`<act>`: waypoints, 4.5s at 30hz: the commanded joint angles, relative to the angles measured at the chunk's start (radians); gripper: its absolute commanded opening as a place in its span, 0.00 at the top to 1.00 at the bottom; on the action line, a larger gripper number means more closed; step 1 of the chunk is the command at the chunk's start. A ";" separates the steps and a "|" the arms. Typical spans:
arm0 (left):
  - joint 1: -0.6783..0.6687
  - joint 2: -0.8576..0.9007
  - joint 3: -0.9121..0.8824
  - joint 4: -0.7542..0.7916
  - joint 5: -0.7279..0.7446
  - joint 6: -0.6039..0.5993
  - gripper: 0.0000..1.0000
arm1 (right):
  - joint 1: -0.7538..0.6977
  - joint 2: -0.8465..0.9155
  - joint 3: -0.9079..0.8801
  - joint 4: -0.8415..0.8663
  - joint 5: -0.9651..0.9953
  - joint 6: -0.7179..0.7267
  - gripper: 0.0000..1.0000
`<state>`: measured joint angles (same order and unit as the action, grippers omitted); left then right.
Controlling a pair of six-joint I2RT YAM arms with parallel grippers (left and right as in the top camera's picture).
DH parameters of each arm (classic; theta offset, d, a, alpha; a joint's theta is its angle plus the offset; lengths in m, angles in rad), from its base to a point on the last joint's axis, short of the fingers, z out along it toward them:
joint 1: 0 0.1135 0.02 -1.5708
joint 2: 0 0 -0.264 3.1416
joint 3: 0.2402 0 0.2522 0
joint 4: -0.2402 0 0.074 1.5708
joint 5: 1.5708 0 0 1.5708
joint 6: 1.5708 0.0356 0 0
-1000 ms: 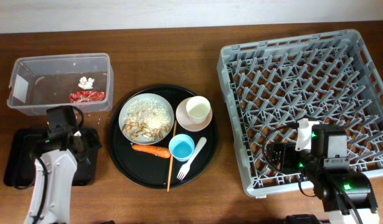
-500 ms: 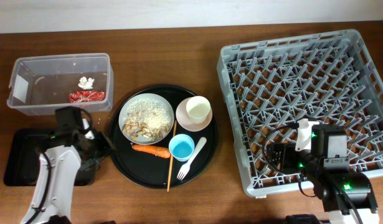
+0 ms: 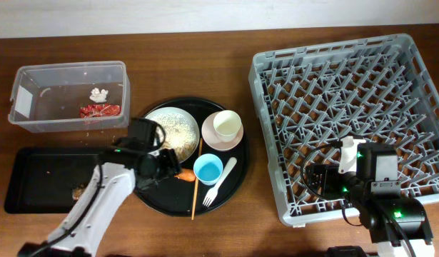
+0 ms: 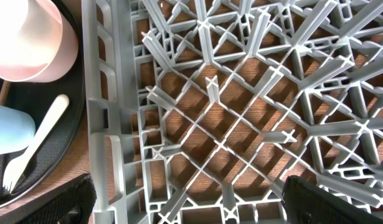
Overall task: Sort waste into correct bins and load items into the dishwasher rack
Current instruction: 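Reach the left gripper to the carrot and grasp it, then carry the carrot with the left gripper onto the black tray and release, then grasp the blue mug with the left gripper and lift it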
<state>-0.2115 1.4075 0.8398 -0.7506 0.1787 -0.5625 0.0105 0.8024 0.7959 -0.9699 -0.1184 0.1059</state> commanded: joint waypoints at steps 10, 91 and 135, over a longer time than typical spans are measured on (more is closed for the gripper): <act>-0.061 0.201 0.012 0.085 -0.011 -0.151 0.28 | 0.007 -0.002 0.021 -0.002 -0.002 0.007 0.01; 0.547 -0.137 0.014 -0.058 -0.278 0.042 0.41 | 0.007 -0.002 0.021 -0.004 -0.003 0.007 0.02; -0.152 0.102 0.014 0.220 0.128 0.216 0.43 | 0.007 0.088 0.021 -0.004 -0.066 0.007 0.01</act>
<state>-0.3611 1.5021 0.8497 -0.5442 0.2932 -0.3584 0.0105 0.8913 0.7959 -0.9730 -0.1757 0.1055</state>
